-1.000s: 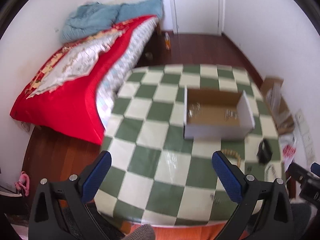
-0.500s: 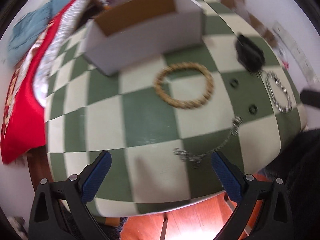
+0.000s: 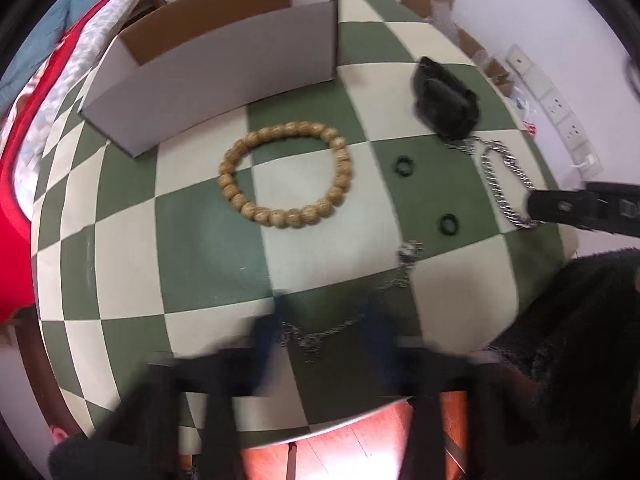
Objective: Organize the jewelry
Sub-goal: 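Close the right tool on the thick silver curb chain while the left tool reaches a thin chain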
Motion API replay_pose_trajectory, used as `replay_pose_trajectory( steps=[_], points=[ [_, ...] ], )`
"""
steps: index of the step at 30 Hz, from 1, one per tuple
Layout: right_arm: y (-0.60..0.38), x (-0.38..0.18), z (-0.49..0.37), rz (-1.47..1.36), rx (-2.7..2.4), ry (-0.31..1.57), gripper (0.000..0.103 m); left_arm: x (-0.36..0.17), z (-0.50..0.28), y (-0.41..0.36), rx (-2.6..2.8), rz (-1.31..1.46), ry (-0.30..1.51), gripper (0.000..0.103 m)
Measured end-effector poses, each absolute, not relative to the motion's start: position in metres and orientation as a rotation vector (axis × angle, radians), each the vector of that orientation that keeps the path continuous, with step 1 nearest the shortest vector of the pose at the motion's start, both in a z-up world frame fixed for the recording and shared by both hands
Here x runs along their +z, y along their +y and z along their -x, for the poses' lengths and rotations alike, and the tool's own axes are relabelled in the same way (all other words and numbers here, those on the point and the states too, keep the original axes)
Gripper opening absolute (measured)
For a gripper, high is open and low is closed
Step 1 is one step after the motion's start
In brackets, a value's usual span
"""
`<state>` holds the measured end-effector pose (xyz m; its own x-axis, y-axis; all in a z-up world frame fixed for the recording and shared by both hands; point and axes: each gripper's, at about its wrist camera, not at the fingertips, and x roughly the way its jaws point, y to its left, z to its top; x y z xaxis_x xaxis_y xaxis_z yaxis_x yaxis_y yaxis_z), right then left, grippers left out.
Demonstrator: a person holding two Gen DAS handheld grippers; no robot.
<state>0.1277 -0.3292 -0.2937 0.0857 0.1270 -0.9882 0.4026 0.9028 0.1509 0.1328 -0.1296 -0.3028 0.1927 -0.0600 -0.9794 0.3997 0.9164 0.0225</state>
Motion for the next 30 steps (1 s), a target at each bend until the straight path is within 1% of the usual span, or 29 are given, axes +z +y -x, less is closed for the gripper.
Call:
replay_pose_trajectory(
  steps=[1, 4, 5, 6, 7, 9, 11, 12, 13, 14, 15, 16, 20, 21, 22, 24, 26, 27, 28, 29, 30],
  points=[
    [-0.330, -0.296, -0.129, -0.439, -0.220, 1.488, 0.070, -0.305, -0.132, -0.131, -0.327, -0.296, 1.360, 0.001],
    [-0.328, -0.304, -0.134, -0.418, -0.230, 1.502, 0.070, -0.309, -0.131, -0.128, -0.313, -0.262, 1.376, 0.000],
    [-0.325, -0.309, -0.136, -0.398, -0.228, 1.508, 0.072, -0.310, -0.131, -0.126, -0.312, -0.255, 1.381, 0.000],
    [-0.322, -0.309, -0.140, -0.386, -0.222, 1.498, 0.077, -0.311, -0.130, -0.123, -0.298, -0.245, 1.384, 0.000],
    [-0.316, -0.309, -0.143, -0.351, -0.224, 1.508, 0.080, -0.311, -0.132, -0.117, -0.286, -0.231, 1.388, 0.000],
    [-0.304, -0.311, -0.148, -0.272, -0.225, 1.515, 0.080, -0.311, -0.131, -0.106, -0.259, -0.200, 1.393, 0.000],
    [-0.293, -0.309, -0.150, -0.222, -0.214, 1.483, 0.077, -0.311, -0.135, -0.091, -0.237, -0.166, 1.395, 0.000],
    [-0.290, -0.308, -0.150, -0.213, -0.204, 1.472, 0.071, -0.309, -0.136, -0.088, -0.228, -0.152, 1.392, 0.000],
    [-0.286, -0.305, -0.152, -0.203, -0.194, 1.458, 0.057, -0.307, -0.137, -0.084, -0.221, -0.138, 1.389, 0.000],
    [-0.281, -0.301, -0.155, -0.191, -0.180, 1.450, 0.047, -0.304, -0.138, -0.081, -0.213, -0.129, 1.384, 0.000],
    [-0.277, -0.299, -0.156, -0.185, -0.168, 1.449, 0.023, -0.300, -0.139, -0.078, -0.208, -0.114, 1.375, 0.000],
    [-0.272, -0.298, -0.157, -0.179, -0.144, 1.453, 0.017, -0.294, -0.140, -0.076, -0.207, -0.099, 1.368, 0.000],
    [-0.266, -0.296, -0.156, -0.271, -0.076, 1.451, 0.016, -0.273, -0.145, -0.072, -0.226, -0.037, 1.318, 0.000],
    [-0.266, -0.292, -0.154, -0.307, -0.063, 1.438, 0.010, -0.265, -0.151, -0.065, -0.250, -0.016, 1.316, 0.000],
    [-0.267, -0.287, -0.151, -0.347, -0.044, 1.427, 0.000, -0.260, -0.155, -0.062, -0.273, 0.008, 1.317, 0.000],
    [-0.268, -0.278, -0.147, -0.412, -0.023, 1.408, 0.000, -0.260, -0.160, -0.073, -0.315, 0.030, 1.333, 0.005],
    [-0.268, -0.270, -0.143, -0.422, -0.020, 1.388, 0.000, -0.264, -0.162, -0.085, -0.342, 0.033, 1.333, 0.007],
    [-0.270, -0.268, -0.142, -0.428, -0.022, 1.383, 0.000, -0.269, -0.164, -0.094, -0.364, 0.032, 1.339, 0.010],
    [-0.272, -0.267, -0.141, -0.431, -0.024, 1.382, 0.000, -0.273, -0.164, -0.100, -0.368, 0.027, 1.346, 0.026],
    [-0.276, -0.266, -0.139, -0.443, -0.026, 1.378, 0.000, -0.278, -0.165, -0.109, -0.376, 0.010, 1.346, 0.058],
    [-0.281, -0.267, -0.139, -0.464, -0.026, 1.374, 0.000, -0.278, -0.167, -0.116, -0.379, -0.012, 1.343, 0.073]
  ],
)
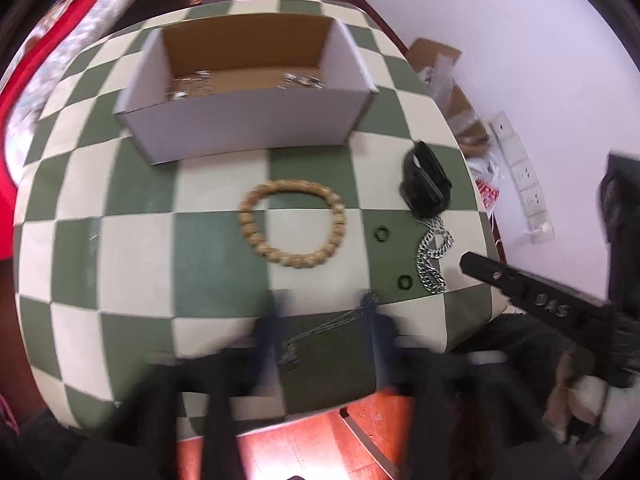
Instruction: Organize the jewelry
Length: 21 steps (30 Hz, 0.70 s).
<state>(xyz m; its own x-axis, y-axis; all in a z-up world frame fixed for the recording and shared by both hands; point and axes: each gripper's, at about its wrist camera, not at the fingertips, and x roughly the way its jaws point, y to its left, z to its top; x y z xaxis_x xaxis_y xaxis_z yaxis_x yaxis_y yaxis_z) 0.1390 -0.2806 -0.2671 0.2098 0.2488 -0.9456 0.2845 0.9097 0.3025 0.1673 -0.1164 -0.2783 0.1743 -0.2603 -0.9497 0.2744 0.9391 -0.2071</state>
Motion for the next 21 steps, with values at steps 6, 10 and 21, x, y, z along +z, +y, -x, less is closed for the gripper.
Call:
replay_pose_trajectory(
  steps=[6, 10, 21],
  points=[
    [-0.307, -0.264, -0.134, -0.515, -0.048, 1.359, 0.000, -0.298, -0.158, -0.152, -0.363, -0.177, 1.343, 0.080],
    [-0.321, -0.266, -0.133, -0.533, -0.078, 1.354, 0.000, -0.313, -0.155, -0.166, -0.332, -0.236, 1.359, 0.065],
    [-0.333, -0.276, -0.135, -0.578, -0.098, 1.366, 0.000, -0.306, -0.160, -0.161, -0.279, -0.227, 1.329, 0.000]
  ],
)
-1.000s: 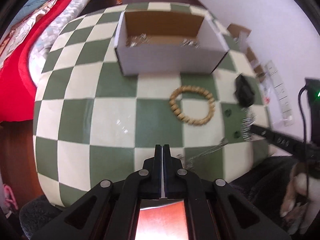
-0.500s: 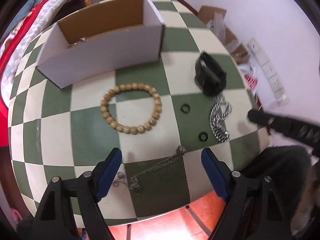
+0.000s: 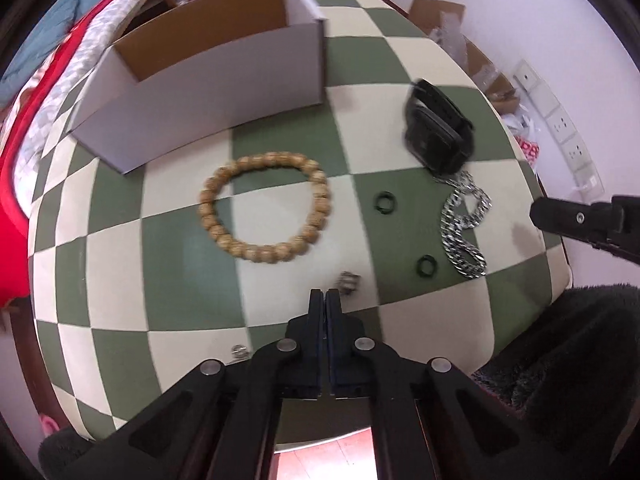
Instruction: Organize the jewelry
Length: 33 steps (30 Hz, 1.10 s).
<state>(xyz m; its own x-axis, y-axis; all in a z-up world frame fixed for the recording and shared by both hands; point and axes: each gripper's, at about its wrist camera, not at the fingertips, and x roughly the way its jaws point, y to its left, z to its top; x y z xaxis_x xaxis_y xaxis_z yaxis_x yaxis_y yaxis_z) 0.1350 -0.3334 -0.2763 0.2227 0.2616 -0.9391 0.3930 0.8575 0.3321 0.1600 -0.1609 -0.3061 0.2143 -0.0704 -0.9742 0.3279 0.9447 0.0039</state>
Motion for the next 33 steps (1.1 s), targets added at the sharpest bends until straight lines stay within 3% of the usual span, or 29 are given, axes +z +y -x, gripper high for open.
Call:
replay_pose_trajectory(
  steps=[3, 7, 12, 17, 18, 22, 30, 33],
  points=[
    [-0.333, -0.277, -0.135, -0.613, -0.091, 1.367, 0.003, -0.298, -0.167, -0.143, -0.254, -0.175, 1.327, 0.000],
    [-0.319, -0.282, -0.142, -0.600, -0.047, 1.389, 0.021, -0.287, -0.173, -0.117, -0.211, -0.135, 1.320, 0.000],
    [-0.281, -0.291, -0.151, -0.445, -0.010, 1.464, 0.029, -0.278, -0.180, -0.085, -0.157, -0.081, 1.309, 0.000],
    [-0.256, -0.297, -0.152, -0.265, -0.030, 1.489, 0.026, -0.266, -0.176, -0.069, -0.207, -0.031, 1.294, 0.000],
    [-0.253, -0.297, -0.152, -0.263, -0.023, 1.493, 0.010, -0.268, -0.177, -0.073, -0.236, -0.028, 1.314, 0.001],
    [-0.253, -0.296, -0.148, -0.278, -0.024, 1.474, 0.004, -0.277, -0.172, -0.095, -0.324, -0.095, 1.342, 0.004],
    [-0.302, -0.300, -0.130, -0.422, -0.059, 1.471, 0.004, -0.297, -0.158, -0.153, -0.440, -0.238, 1.365, 0.005],
    [-0.314, -0.300, -0.125, -0.450, -0.070, 1.468, 0.004, -0.301, -0.156, -0.166, -0.445, -0.267, 1.367, 0.012]
  ],
)
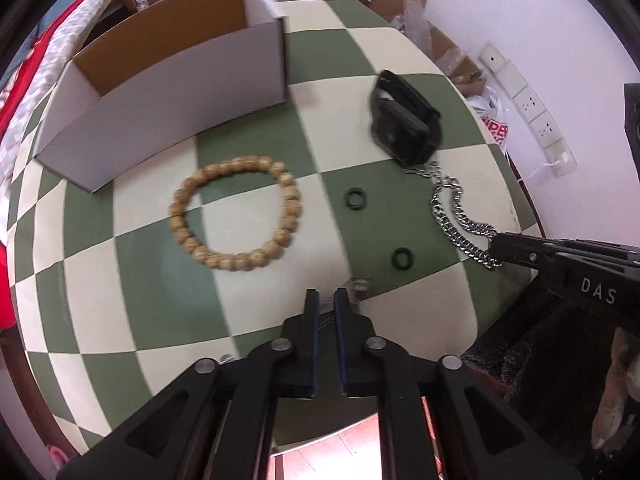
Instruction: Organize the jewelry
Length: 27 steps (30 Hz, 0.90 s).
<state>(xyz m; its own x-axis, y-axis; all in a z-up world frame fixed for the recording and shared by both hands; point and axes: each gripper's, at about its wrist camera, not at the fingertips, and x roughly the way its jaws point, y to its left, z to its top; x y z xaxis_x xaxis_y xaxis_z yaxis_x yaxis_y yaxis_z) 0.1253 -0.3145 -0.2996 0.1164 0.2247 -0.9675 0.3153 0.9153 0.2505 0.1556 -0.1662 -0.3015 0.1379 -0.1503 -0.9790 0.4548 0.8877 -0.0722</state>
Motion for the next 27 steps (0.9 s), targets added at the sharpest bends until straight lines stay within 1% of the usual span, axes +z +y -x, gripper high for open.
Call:
replay_pose_trajectory(
  steps=[2, 3, 4, 5, 13, 14, 15, 17, 20, 27],
  points=[
    [-0.322, -0.300, -0.120, -0.468, -0.076, 1.467, 0.004, -0.303, -0.154, -0.173, -0.457, -0.287, 1.363, 0.028],
    [-0.325, -0.300, -0.119, -0.478, -0.076, 1.466, 0.004, -0.303, -0.153, -0.177, -0.460, -0.292, 1.357, 0.032],
    [-0.328, -0.301, -0.118, -0.490, -0.076, 1.464, 0.004, -0.303, -0.152, -0.181, -0.451, -0.309, 1.351, 0.040],
    [-0.330, -0.301, -0.117, -0.501, -0.078, 1.463, 0.004, -0.304, -0.153, -0.181, -0.444, -0.321, 1.345, 0.041],
    [-0.336, -0.305, -0.116, -0.536, -0.079, 1.454, 0.004, -0.307, -0.151, -0.186, -0.410, -0.340, 1.302, 0.041],
    [-0.337, -0.305, -0.116, -0.540, -0.079, 1.454, 0.004, -0.307, -0.151, -0.185, -0.407, -0.334, 1.299, 0.040],
    [-0.337, -0.306, -0.116, -0.542, -0.080, 1.453, 0.004, -0.306, -0.150, -0.184, -0.404, -0.332, 1.294, 0.037],
    [-0.337, -0.306, -0.116, -0.543, -0.081, 1.453, 0.004, -0.304, -0.149, -0.182, -0.402, -0.330, 1.280, 0.005],
    [-0.337, -0.306, -0.116, -0.547, -0.083, 1.452, 0.004, -0.302, -0.151, -0.180, -0.400, -0.325, 1.285, 0.000],
    [-0.339, -0.306, -0.118, -0.552, -0.085, 1.447, 0.004, -0.290, -0.159, -0.147, -0.345, -0.191, 1.281, 0.000]
  ],
)
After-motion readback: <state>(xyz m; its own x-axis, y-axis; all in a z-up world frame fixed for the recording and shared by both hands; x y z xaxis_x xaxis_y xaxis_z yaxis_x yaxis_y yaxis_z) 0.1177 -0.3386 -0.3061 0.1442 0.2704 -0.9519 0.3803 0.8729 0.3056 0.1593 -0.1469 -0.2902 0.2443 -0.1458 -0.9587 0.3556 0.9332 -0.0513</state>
